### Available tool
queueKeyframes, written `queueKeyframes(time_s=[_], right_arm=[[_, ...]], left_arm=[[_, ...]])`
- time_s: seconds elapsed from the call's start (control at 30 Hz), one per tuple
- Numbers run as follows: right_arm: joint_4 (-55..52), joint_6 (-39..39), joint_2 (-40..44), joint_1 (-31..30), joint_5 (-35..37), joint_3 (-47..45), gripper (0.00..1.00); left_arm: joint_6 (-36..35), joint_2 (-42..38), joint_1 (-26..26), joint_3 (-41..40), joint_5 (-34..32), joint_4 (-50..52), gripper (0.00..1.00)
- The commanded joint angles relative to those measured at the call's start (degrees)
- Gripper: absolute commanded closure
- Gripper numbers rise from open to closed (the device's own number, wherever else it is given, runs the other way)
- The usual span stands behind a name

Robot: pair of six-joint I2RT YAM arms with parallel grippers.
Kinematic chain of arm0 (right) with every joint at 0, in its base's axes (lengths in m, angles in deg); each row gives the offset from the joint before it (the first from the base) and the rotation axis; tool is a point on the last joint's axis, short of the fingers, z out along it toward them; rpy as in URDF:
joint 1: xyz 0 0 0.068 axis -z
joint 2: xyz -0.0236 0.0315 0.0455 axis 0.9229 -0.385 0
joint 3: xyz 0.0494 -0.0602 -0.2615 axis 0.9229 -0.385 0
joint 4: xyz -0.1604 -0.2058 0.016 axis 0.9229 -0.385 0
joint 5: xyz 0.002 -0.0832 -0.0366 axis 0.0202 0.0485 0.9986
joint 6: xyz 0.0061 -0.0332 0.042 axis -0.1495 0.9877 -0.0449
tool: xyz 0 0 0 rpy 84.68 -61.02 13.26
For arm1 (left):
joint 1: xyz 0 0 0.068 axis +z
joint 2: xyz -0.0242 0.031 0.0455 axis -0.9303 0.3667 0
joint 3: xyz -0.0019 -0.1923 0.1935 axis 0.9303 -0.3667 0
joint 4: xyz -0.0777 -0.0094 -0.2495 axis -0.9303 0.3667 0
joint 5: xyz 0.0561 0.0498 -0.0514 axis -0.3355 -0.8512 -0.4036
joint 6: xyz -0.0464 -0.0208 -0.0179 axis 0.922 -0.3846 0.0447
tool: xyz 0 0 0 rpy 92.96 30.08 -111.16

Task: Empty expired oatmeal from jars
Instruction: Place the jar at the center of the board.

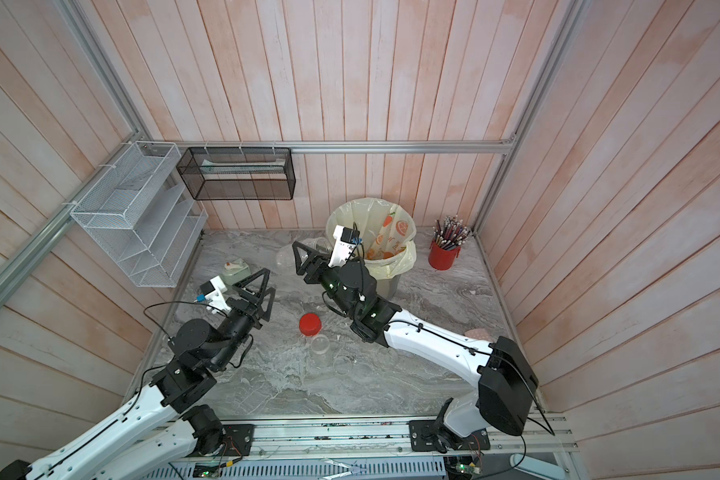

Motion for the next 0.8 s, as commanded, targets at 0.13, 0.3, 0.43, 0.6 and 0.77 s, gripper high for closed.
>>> queueKeyframes(time_s=[0.13, 0.3, 0.43, 0.6, 0.77], right_arm=[[-10.8, 9.2, -6.9, -0.5, -0.4, 5.8, 0.57], [-21.7, 16.8, -13.1, -0.6, -2.7, 12.6, 0.57], [-28.7, 22.2, -18.2, -0.9, -3.2, 17.7, 0.57], [-31.0, 25.5, -23.4, -1.1, -3.0, 20.2, 0.58], [-31.2, 28.9, -27.8, -1.9, -0.5, 21.5, 0.58]], left_arm=[[-7.4, -7.5, 0.4, -2.1, -11.7, 15.3, 0.00], [-13.4, -8.7, 0.4, 0.0, -16.2, 21.8, 0.00], [-14.9, -11.3, 0.5, -1.6, -18.8, 25.4, 0.00], [-14.5, -13.8, 0.5, -3.4, -20.1, 28.9, 0.00], [-13.9, -15.9, 0.5, -5.0, -20.5, 31.0, 0.00]])
